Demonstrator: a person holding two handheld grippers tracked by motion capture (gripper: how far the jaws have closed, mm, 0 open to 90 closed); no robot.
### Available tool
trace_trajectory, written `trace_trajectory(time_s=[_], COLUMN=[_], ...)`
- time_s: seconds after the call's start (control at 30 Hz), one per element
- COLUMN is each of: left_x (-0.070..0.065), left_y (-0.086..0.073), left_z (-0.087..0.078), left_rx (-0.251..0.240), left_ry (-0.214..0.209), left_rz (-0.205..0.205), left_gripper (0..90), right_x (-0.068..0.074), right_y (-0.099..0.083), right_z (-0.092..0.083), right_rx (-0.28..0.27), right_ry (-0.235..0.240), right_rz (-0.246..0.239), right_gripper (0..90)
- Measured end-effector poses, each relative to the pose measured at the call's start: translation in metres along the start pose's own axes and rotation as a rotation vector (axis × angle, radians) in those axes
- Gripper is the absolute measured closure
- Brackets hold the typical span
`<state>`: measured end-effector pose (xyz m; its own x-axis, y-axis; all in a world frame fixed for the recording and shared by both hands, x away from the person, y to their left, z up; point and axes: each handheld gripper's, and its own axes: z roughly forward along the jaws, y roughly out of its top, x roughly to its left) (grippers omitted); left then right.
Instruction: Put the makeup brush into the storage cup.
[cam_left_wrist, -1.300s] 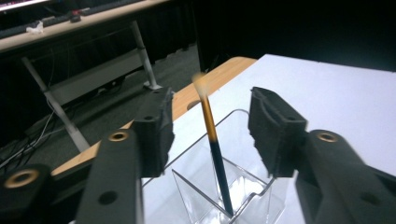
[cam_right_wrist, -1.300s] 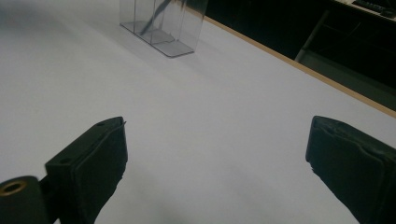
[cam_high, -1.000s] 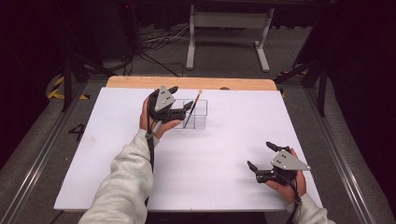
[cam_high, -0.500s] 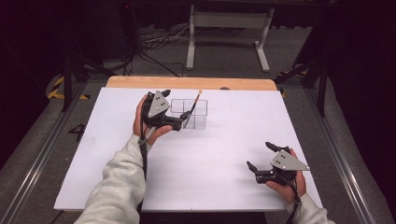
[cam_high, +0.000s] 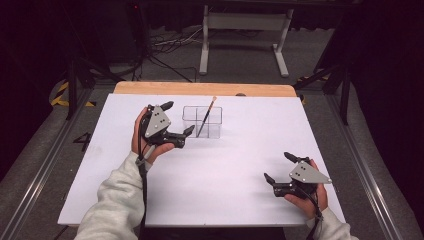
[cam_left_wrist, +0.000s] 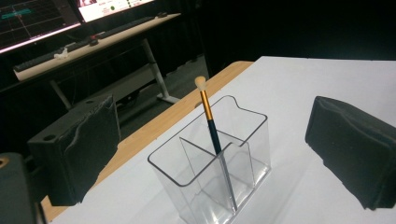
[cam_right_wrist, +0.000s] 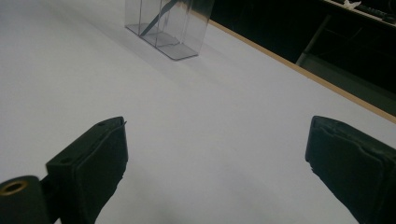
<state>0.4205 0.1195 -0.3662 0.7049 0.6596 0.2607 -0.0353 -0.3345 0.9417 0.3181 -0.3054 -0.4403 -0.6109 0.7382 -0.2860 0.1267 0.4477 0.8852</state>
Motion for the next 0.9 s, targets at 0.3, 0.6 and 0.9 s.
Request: trace_trajectory(time_s=[0.3,0.6,0.9], left_x=[-0.010,-0.017,-0.015], left_y=[-0.008,-0.027,-0.040], left_z=[-0.015,-0.029,-0.046], left_rx=[0.014,0.037,0.046], left_ry=[-0.015,-0.032,-0.021], left_rz=[0.028,0.039,0.032], left_gripper=[3.1,3.3,3.1], right_x=[0.001,0.002,0.003], right_y=[0.001,0.002,0.002], right_z=[-0.001,-0.001,-0.002], right_rx=[-0.003,-0.007,-0.010], right_ry=[-0.001,0.002,0.002], right_rz=[-0.005,-0.015,-0.022], right_gripper=[6.1,6.1,6.2])
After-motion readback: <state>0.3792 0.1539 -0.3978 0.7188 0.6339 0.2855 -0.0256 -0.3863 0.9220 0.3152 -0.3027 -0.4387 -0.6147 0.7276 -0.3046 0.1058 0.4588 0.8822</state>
